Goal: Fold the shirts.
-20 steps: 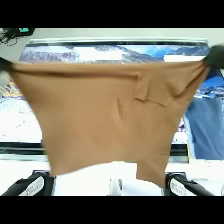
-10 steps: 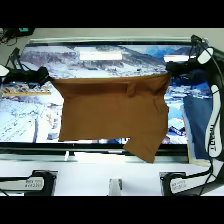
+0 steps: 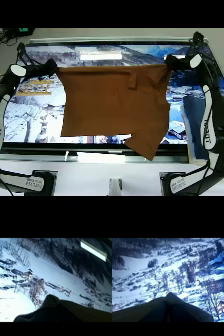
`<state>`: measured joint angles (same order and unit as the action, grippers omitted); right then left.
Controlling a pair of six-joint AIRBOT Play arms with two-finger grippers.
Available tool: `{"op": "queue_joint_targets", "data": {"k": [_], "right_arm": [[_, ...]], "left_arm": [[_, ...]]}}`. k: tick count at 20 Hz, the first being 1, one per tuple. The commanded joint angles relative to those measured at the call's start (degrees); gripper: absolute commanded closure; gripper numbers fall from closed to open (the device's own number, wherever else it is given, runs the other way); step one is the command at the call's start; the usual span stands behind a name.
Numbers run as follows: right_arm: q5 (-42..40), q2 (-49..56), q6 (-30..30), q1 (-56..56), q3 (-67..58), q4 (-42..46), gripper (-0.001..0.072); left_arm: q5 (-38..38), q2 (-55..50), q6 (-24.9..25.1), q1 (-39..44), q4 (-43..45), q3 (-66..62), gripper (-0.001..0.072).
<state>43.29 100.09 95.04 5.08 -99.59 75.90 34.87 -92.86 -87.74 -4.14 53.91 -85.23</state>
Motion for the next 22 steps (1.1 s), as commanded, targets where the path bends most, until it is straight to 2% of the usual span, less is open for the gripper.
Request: {"op": "queue_joint_targets", "data": {"k": [1, 5, 8, 13, 20, 21, 22], "right_arm": [[7.69, 1.97, 0.07, -0.04, 0.02, -0.7, 0.0696], [22.21, -1.11, -5.9, 0.0, -0.07, 4.33, 0.0696], [34.91, -2.19, -5.42, 0.0, 0.07, 6.19, 0.0696], [37.03, -0.9, -3.23, -0.04, 5.57, 6.27, 0.0696], [35.01, -0.92, -0.07, -0.07, 11.39, 5.09, 0.0695], [34.84, -0.96, -0.07, -0.04, 11.32, 5.16, 0.0683], [34.8, -0.98, -0.07, -0.02, 11.3, 5.22, 0.0588]], "left_arm": [[4.87, -2.16, 0.07, 0.17, 0.09, -0.07, 0.0679], [16.5, 0.02, 7.69, -1.31, 0.63, -0.17, 0.0679], [30.05, -0.04, 7.76, -2.54, 2.4, 0.15, 0.0679], [36.79, -2.78, 6.84, -2.32, 10.27, 1.01, 0.0679], [37.44, -5.4, 3.02, -1.18, 10.19, 1.01, 0.0674], [38.01, -5.53, 3.02, -1.18, 10.19, 0.98, 0.0617], [39.04, -5.51, 3.02, -1.27, 10.19, 0.94, 0.0437]]}}
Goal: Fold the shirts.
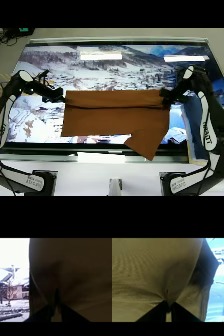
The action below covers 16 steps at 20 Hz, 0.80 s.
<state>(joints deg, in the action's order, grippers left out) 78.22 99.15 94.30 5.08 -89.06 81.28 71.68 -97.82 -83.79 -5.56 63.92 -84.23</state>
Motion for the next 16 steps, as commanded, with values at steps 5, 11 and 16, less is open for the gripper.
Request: {"op": "queue_joint_targets", "data": {"k": [5, 11, 16], "right_arm": [[3.45, -4.28, -1.64, 1.2, -1.49, 1.36, 0.0284], [11.8, -11.23, -3.87, 9.55, 9.38, -1.05, 0.0286], [2.23, -19.61, -4.0, 9.53, 24.09, -3.78, 0.0293]], "left_arm": [[13.6, 1.88, -0.79, -3.85, 0.44, -1.84, 0.024], [14.03, 14.45, 0.72, -9.42, 4.68, 16.0, 0.0241], [1.99, 23.12, 3.19, -9.4, -1.16, 39.21, 0.0242]]}}
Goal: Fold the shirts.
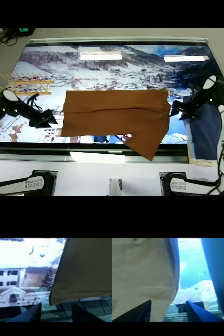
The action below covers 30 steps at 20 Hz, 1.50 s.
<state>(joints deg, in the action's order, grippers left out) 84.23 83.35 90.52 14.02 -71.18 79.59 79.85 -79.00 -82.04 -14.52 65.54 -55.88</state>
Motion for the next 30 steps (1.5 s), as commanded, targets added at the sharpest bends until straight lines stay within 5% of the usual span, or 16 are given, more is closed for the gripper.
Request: {"op": "queue_joint_targets", "data": {"k": [1, 11, 13, 15, 17, 23, 30], "right_arm": [[-3.72, -4.2, -0.44, 0.57, 6.29, -2.45, 0.0293], [-2.91, -6.4, -2.27, 0.59, 6.29, -2.82, 0.0293], [-2.69, -6.91, -2.54, 0.59, 6.38, -2.54, 0.0291], [-2.19, -7.91, -2.47, 0.59, 7.63, -2.62, 0.0287], [-1.55, -8.85, -2.56, 0.59, 11.3, -2.78, 0.0279], [-4.0, -9.66, -4.15, 0.59, 21.81, -3.23, 0.0256], [-13.57, -9.64, -3.96, 0.57, 29.22, -10.97, 0.032]], "left_arm": [[-7.32, 4.28, 1.25, -0.44, -2.82, 12.24, 0.0242], [-17.25, 3.34, -2.64, 4.44, -5.57, 14.4, 0.0263], [-17.35, 2.67, -2.71, 5.16, -5.6, 14.4, 0.0387], [-17.33, 1.84, -2.89, 5.7, -5.57, 14.4, 0.0392], [-17.31, 1.62, -2.8, 5.77, -5.55, 14.38, 0.0681], [-17.27, 2.47, -1.51, 5.73, -5.55, 14.38, 0.0679], [-17.27, 3.32, -1.14, 5.75, -5.57, 14.38, 0.0679]]}}
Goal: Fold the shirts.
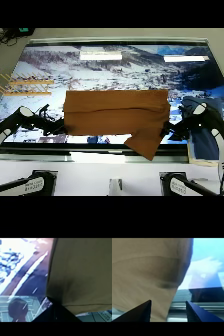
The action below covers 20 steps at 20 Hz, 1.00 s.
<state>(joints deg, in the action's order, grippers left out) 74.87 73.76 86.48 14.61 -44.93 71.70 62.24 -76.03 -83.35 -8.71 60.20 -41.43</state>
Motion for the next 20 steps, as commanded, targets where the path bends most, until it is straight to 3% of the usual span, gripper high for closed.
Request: {"op": "queue_joint_targets", "data": {"k": [1, 5, 7, 9, 15, 20], "right_arm": [[-5.05, -0.04, 0.07, -0.02, 3.98, -4.04, 0.0335], [-7.78, -0.04, 0.09, -0.02, 6.6, -4.63, 0.0387], [-8.85, 0.0, 0.37, -0.02, 6.6, -4.57, 0.0504], [-9.18, 0.0, 0.74, 0.0, 6.54, -4.63, 0.0694], [-5.29, -1.01, -0.76, 0.0, -6.84, -5.75, 0.0698], [-16.87, 2.71, 2.69, -2.58, -23.26, -9.46, 0.0698]], "left_arm": [[0.35, 0.35, 0.17, -0.07, -0.26, -0.07, 0.0679], [0.39, 0.35, 0.15, -0.07, -0.28, -0.07, 0.0679], [0.39, 0.35, 0.13, -0.07, -0.31, -0.07, 0.0679], [0.35, 0.39, 0.15, -0.07, -0.31, -0.07, 0.0679], [2.93, 4.83, 0.96, -0.09, -0.48, -9.9, 0.0682], [2.47, -0.9, -3.26, -0.09, -0.48, -25.9, 0.0684]]}}
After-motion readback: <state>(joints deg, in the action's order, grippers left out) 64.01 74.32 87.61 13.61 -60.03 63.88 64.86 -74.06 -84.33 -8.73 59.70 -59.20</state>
